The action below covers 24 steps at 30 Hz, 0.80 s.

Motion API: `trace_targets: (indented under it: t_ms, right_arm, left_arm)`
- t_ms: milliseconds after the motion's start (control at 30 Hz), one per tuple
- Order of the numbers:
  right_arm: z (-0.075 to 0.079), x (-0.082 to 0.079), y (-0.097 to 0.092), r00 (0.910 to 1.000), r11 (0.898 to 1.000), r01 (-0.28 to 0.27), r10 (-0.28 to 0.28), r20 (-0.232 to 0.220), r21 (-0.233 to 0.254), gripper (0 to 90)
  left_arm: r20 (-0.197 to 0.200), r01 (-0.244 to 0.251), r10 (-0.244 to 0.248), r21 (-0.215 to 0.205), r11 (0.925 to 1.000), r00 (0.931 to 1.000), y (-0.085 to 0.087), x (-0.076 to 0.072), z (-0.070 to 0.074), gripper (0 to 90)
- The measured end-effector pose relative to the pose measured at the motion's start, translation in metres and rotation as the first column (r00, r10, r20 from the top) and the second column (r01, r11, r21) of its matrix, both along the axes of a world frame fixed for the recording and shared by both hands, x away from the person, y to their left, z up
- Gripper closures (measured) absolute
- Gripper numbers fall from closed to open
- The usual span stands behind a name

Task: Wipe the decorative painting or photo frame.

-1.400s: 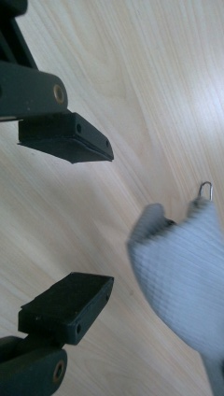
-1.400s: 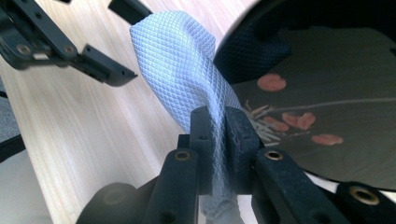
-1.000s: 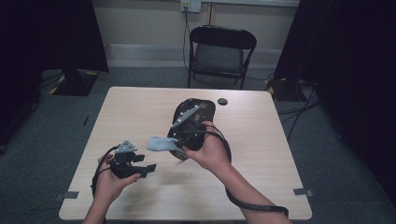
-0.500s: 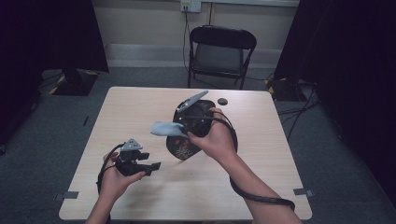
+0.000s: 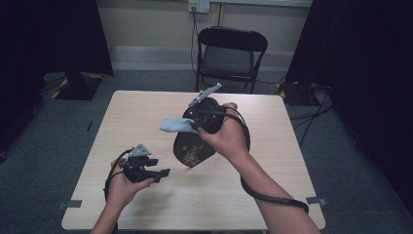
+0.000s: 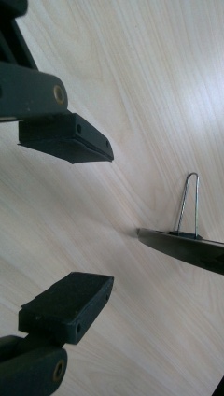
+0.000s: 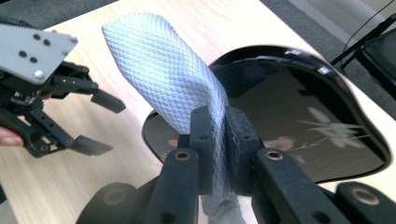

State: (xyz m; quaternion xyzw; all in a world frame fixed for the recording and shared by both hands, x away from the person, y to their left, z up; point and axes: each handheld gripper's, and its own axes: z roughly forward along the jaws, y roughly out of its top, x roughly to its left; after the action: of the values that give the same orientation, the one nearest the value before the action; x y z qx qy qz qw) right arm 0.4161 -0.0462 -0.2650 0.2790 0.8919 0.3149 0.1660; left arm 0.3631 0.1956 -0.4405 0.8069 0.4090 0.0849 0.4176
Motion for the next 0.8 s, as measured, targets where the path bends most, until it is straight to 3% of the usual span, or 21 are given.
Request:
trace_targets:
  t_ms: [600, 800]
  right_arm:
    - [0.036, 0.012, -0.010, 0.9976, 0.999, 0.051, -0.051, 0.046, 0.017, 82.9]
    - [0.039, 0.016, -0.013, 0.9971, 0.998, 0.065, -0.065, 0.040, 0.023, 82.9]
  left_arm:
    - [-0.009, 0.013, -0.013, 0.006, 0.9999, 0.9999, -0.003, 0.001, -0.001, 33.5]
    - [-0.010, 0.011, -0.011, 0.006, 0.9999, 0.9999, -0.002, 0.002, -0.002, 33.5]
